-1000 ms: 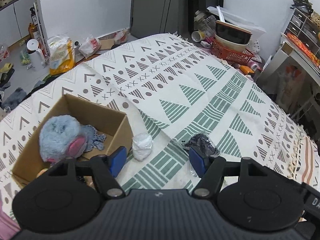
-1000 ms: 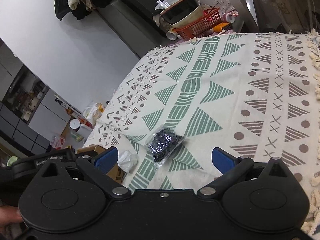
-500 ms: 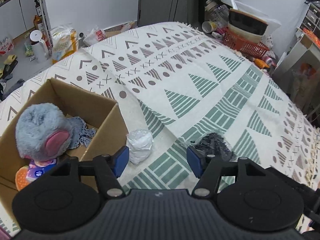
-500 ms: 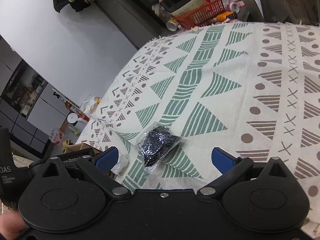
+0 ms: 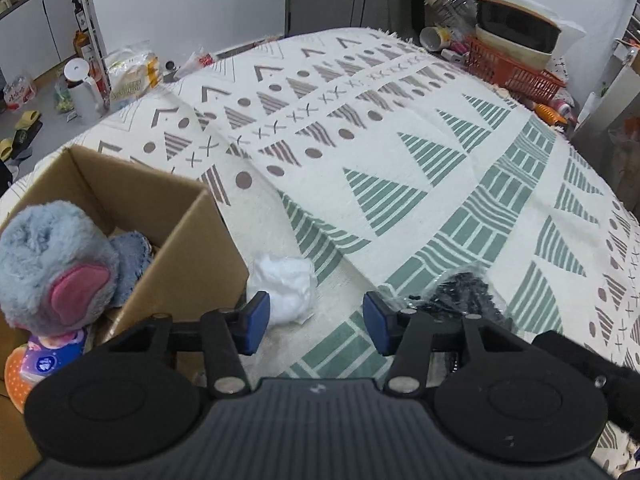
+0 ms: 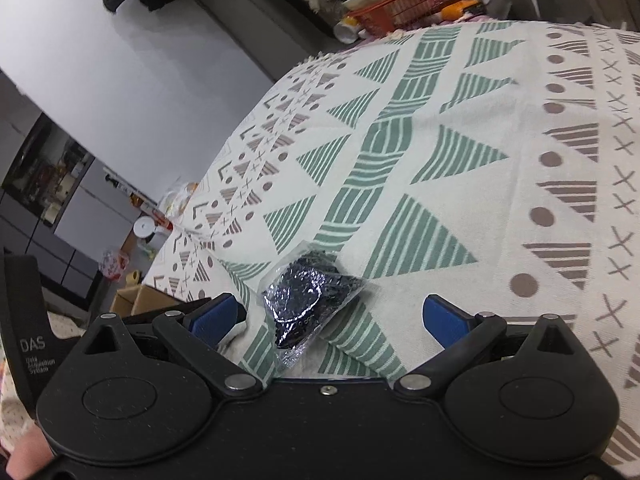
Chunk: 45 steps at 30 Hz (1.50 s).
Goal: Organize soft objects
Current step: 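Grasp the black bagged item with the right tool while the left tool approaches the white wrapped item, then grasp the white wrapped item with the left tool and lift it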
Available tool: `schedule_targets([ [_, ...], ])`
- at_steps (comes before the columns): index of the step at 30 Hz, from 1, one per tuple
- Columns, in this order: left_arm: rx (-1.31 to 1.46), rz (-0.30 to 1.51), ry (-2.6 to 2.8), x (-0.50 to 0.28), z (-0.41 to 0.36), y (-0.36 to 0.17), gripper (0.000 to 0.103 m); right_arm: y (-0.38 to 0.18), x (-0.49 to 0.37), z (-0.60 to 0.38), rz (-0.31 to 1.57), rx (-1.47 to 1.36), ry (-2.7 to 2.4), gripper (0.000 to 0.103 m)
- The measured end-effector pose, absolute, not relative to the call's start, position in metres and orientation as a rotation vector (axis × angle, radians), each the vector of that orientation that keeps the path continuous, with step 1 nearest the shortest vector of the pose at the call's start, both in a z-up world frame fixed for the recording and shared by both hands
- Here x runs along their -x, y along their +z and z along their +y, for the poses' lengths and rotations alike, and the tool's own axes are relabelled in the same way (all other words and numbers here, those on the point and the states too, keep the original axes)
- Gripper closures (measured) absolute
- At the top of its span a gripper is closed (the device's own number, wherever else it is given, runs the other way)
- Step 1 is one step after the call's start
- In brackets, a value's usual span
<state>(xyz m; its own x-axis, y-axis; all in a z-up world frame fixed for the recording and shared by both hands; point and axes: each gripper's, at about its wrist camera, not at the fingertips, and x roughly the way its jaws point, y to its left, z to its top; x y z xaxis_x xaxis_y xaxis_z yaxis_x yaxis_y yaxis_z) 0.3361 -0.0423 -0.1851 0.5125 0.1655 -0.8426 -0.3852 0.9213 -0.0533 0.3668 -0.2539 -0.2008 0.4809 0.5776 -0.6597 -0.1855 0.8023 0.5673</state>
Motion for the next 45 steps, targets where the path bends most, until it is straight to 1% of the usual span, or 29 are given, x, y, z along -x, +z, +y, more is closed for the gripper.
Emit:
schedule_targets([
  [7,0.275,0.995,0.364,-0.342,-0.026,-0.201,0.055,-0.210,-0.370,-0.241,0.969,-0.440,0.497,0.004],
  [15,0.310,0.989,0.354,-0.351,-0.015,-0.210,0.056,-0.217,-0.374,-0.228,0.958,-0.396,0.486,0.004],
  [16,0.316,0.987,0.355,-0.352,-0.013,-0.211,0.064,-0.218,-0.374,-0.226,0.953,-0.388,0.483,0.004],
  [17,0.321,0.989,0.361,-0.352,-0.011,-0.212,0.077,-0.218,-0.374,-0.225,0.948,-0.381,0.481,0.004],
  [18,0.331,0.995,0.365,-0.353,-0.008,-0.214,0.084,-0.218,-0.374,-0.224,0.943,-0.374,0.475,0.007],
  [22,0.348,0.981,0.354,-0.351,-0.001,-0.214,0.085,-0.219,-0.375,-0.217,0.926,-0.325,0.462,0.016],
  [23,0.349,0.975,0.346,-0.350,0.000,-0.212,0.085,-0.219,-0.375,-0.215,0.922,-0.313,0.457,0.021],
  [26,0.355,0.963,0.332,-0.348,0.000,-0.208,0.086,-0.219,-0.375,-0.212,0.921,-0.297,0.476,0.042],
  [28,0.360,0.959,0.324,-0.346,0.001,-0.205,0.086,-0.219,-0.375,-0.211,0.918,-0.294,0.480,0.046],
  [29,0.362,0.958,0.320,-0.345,0.002,-0.204,0.086,-0.219,-0.375,-0.211,0.921,-0.301,0.486,0.053],
  [30,0.363,0.959,0.317,-0.344,0.002,-0.202,0.086,-0.219,-0.375,-0.212,0.926,-0.315,0.494,0.058],
  [33,0.365,0.960,0.311,-0.340,0.002,-0.198,0.086,-0.217,-0.375,-0.216,0.931,-0.327,0.483,0.062],
  [36,0.365,0.956,0.297,-0.334,-0.002,-0.192,0.086,-0.215,-0.374,-0.218,0.932,-0.323,0.466,0.064],
  [45,0.342,0.939,0.265,-0.317,-0.018,-0.174,0.086,-0.197,-0.361,-0.223,0.908,-0.299,0.452,0.065],
])
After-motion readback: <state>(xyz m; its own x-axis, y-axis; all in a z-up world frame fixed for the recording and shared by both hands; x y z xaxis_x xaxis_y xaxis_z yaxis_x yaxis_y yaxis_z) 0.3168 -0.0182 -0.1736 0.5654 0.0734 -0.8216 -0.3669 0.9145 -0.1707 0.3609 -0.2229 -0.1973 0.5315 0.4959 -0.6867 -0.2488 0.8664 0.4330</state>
